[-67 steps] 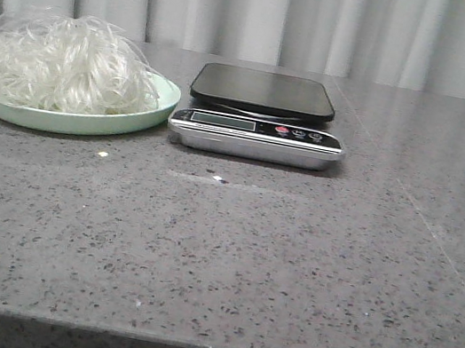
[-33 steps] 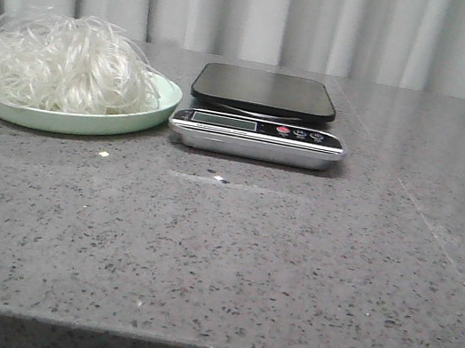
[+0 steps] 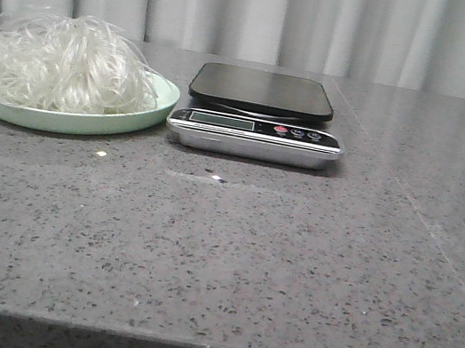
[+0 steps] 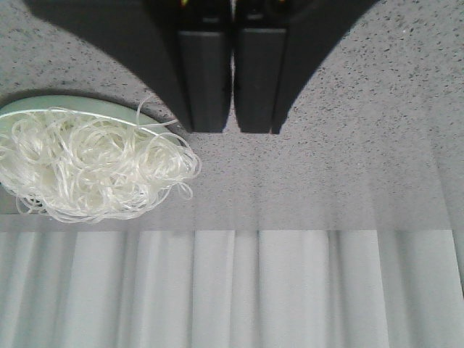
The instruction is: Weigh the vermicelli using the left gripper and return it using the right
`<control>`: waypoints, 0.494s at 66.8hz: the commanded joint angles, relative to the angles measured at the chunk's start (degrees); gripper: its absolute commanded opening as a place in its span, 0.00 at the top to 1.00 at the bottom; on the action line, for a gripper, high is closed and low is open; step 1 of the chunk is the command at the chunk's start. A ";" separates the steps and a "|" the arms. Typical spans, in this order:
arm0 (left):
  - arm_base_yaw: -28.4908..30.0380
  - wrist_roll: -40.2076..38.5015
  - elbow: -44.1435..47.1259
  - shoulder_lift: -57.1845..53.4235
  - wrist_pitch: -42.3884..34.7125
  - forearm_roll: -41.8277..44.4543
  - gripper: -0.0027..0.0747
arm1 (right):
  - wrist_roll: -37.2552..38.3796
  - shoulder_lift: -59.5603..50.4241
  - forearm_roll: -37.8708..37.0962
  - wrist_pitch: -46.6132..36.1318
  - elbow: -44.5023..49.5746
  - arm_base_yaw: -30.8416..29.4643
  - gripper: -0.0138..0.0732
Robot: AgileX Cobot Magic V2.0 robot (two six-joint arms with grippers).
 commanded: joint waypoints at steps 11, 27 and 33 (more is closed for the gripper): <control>-0.54 -0.68 0.43 -1.25 -4.66 -0.24 0.80 | -0.50 0.44 -6.26 -12.25 5.97 -11.06 0.65; -0.54 -0.68 0.43 -1.25 -4.66 -0.24 0.80 | -0.09 -1.36 -6.20 -16.20 12.43 -17.83 0.65; -0.54 -0.68 0.43 -1.25 -4.66 -0.24 0.80 | -0.09 -3.44 -6.25 -15.69 12.43 -17.83 0.65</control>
